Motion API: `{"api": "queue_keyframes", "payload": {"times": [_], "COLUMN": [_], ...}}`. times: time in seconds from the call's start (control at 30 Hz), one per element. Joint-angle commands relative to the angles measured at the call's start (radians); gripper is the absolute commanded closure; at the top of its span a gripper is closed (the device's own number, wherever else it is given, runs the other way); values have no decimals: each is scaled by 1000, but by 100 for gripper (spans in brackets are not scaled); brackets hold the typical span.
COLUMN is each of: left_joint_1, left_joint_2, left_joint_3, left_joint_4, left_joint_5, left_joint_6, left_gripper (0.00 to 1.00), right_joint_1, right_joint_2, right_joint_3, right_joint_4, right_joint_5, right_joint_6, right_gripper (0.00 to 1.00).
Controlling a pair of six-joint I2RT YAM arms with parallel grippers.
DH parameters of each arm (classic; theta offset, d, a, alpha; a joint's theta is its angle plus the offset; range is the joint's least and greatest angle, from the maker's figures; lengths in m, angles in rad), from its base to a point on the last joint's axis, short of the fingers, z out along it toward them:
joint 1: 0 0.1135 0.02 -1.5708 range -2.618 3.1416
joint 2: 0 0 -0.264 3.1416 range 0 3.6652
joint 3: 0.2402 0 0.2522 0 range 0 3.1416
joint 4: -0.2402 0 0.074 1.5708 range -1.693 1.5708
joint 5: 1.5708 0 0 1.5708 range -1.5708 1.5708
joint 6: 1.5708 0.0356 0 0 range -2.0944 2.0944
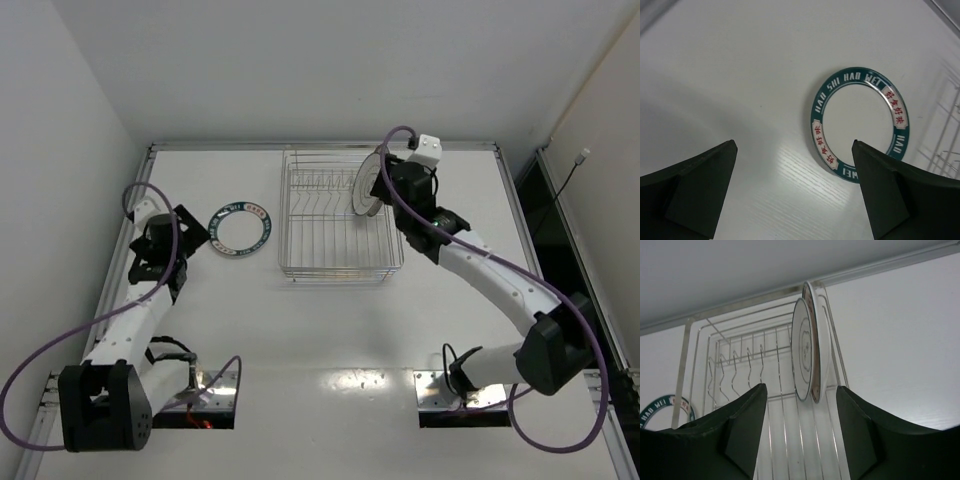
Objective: Load the plates into the dish rack
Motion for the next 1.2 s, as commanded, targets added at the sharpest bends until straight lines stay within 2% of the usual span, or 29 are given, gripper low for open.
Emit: {"api": "queue_keyframes", "payload": {"times": [0.0, 0.03, 0.1, 0.13, 0.17, 0.2, 0.3, 0.33, 0.37, 0.5, 0.53, 0.6, 0.63, 0.67, 0.73, 0.83, 0.87, 0.9, 1.07, 1.17], "left_joint_1": [120, 150, 229, 248, 260, 260, 269, 279, 279, 251, 242, 242, 242, 242, 242, 268, 289, 302, 348, 348], "left_joint_2": [46, 63, 131, 161, 194, 268, 391, 460, 485, 580, 603, 686, 715, 746, 818, 829, 829, 829, 720, 555], "left_joint_3": [-47, -66, -142, -165, -181, -193, -193, -183, -183, -181, -170, -137, -108, -89, -43, -34, -34, -23, 58, 90], "left_joint_4": [164, 207, 387, 525, 578, 624, 684, 710, 736, 856, 866, 914, 923, 923, 914, 888, 870, 856, 580, 512], "left_joint_5": [319, 435, 564, 680, 715, 735, 785, 807, 840, 832, 832, 859, 874, 911, 943, 967, 967, 976, 954, 934], "left_joint_6": [-59, -79, -160, -187, -216, -265, -288, -297, -297, -339, -339, -363, -379, -388, -388, -377, -377, -377, -308, -308], "left_gripper": [0, 0, 0, 2, 2, 2, 2, 6, 7, 10, 12, 22, 28, 39, 44, 61, 86, 99, 100, 100], "right_joint_1": [-47, -78, -113, -148, -164, -179, -238, -251, -282, -342, -351, -362, -376, -376, -400, -431, -443, -454, -465, -453], "right_joint_2": [-9, -18, -18, -18, -5, 11, 29, 43, 43, 43, 43, 52, 52, 52, 43, 19, 19, 5, -18, -18], "right_joint_3": [2, -18, -41, -50, -64, -64, -86, -86, -99, -133, -133, -142, -153, -153, -172, -190, -190, -190, -158, -107], "right_joint_4": [110, 133, 167, 193, 203, 213, 234, 234, 243, 280, 280, 291, 302, 315, 325, 325, 325, 325, 293, 260], "right_joint_5": [-104, -130, -219, -275, -300, -323, -405, -420, -454, -518, -537, -557, -580, -592, -615, -638, -638, -649, -718, -780], "right_joint_6": [-53, -53, -37, -10, -1, 9, 38, 47, 56, 94, 95, 117, 118, 133, 157, 170, 170, 170, 150, 137], "right_gripper": [45, 45, 45, 45, 45, 44, 44, 44, 44, 44, 44, 44, 44, 44, 44, 44, 44, 44, 44, 44]}}
